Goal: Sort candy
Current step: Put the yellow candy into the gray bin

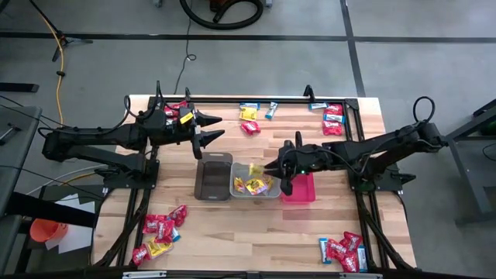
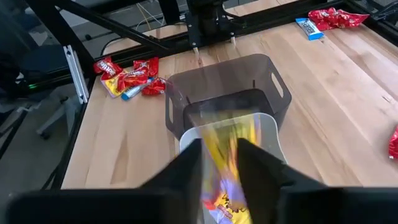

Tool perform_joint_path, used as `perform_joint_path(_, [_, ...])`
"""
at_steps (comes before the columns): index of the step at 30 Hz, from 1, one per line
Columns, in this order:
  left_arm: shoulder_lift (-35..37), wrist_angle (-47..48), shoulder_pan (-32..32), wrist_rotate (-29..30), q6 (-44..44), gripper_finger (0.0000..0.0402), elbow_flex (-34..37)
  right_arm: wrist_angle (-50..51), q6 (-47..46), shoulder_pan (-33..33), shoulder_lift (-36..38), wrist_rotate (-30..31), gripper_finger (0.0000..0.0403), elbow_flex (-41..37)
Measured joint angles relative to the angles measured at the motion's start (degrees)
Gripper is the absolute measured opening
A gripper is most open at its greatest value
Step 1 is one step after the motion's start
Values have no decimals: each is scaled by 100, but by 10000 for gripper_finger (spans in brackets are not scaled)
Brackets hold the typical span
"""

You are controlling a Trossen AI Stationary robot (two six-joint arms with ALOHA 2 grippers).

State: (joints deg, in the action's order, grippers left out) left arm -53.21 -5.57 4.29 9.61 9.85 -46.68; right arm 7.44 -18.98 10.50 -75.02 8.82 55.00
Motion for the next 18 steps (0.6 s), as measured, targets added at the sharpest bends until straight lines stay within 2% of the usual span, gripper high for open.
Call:
perform_joint_path(5, [0, 0, 0, 0, 0, 211, 0, 2, 0, -3, 0, -2, 209, 0])
perform_joint_path(8, [0, 6, 0, 0, 0, 211, 0, 12, -2, -39, 25, -80, 253, 0])
perform_joint_path(13, [-2, 114, 0, 0, 9, 211, 0, 240, -363, -79, 198, -607, 276, 9])
perform_joint_path(18, [-2, 154, 0, -4, 376, 211, 0, 1271, -1195, -58, 561, -1045, 277, 9])
